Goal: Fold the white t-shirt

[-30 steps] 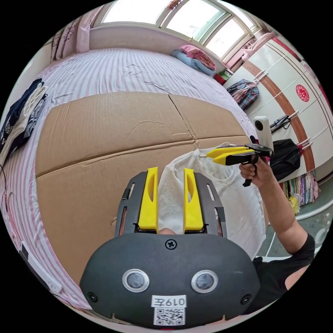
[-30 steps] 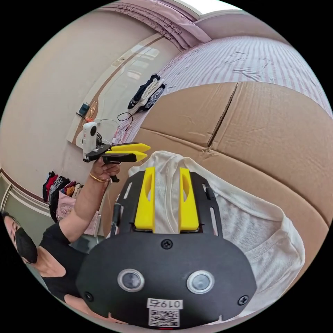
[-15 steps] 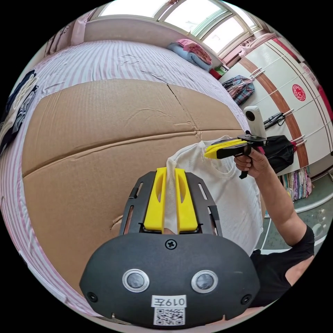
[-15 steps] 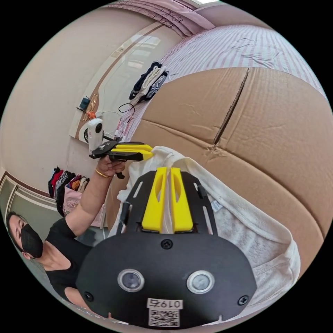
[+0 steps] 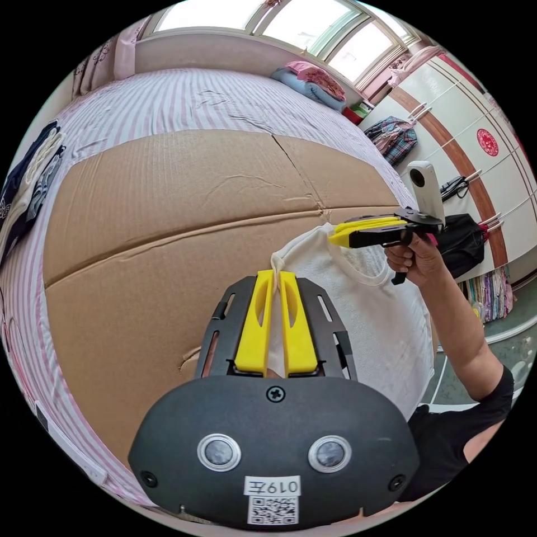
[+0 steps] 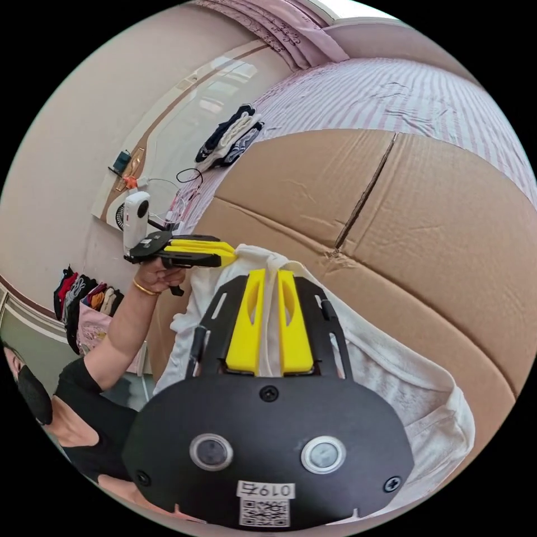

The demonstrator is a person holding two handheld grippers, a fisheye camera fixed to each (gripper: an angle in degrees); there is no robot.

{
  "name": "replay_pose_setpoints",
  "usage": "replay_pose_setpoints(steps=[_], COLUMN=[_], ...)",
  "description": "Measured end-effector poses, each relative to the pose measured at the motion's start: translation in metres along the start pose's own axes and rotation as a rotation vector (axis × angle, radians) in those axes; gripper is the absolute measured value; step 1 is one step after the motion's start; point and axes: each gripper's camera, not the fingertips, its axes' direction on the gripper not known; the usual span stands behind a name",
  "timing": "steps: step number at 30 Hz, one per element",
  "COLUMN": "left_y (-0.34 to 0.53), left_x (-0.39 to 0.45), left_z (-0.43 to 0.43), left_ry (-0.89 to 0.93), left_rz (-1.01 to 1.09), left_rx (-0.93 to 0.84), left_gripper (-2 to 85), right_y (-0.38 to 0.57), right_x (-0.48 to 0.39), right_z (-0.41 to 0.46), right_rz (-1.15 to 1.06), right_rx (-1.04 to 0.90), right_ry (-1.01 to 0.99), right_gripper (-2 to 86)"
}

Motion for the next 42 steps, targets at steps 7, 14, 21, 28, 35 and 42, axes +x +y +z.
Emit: replay_pose_setpoints(steps=[7, 14, 21, 28, 35, 42], left_y=[-0.015, -0.026, -0.038, -0.060, -0.127, -0.187], left_x=[0.007, 0.011, 0.020, 0.093, 0.171, 0.226], left_z=[0.006, 0.011, -0.009, -0.017, 0.065, 0.141], left_ry=[-0.003, 0.020, -0.078, 0.044, 0.320, 0.280], left_rz=[-0.009, -0.060, -0.104, 0.098, 0.112, 0.066], left_rx=[-0.002, -0.001, 0.060, 0.172, 0.047, -0.060], left_gripper=[0.8, 1.0, 1.6, 1.2, 3.2, 6.3], right_y=[-0.003, 0.001, 0.042, 0.144, 0.250, 0.270], right_x=[-0.029, -0.078, -0.145, -0.160, -0.121, -0.139], right_z=[-0.002, 0.003, -0.083, -0.185, -0.227, -0.216], right_rz=[0.030, -0.002, -0.114, -0.030, 0.204, 0.145], right_rx=[0.042, 0.017, 0.111, 0.178, 0.203, 0.223], right_ry=[-0.010, 0.064, 0.073, 0.366, 0.330, 0.279], right_gripper=[0.6, 4.7, 4.2, 1.8, 5.0, 5.7])
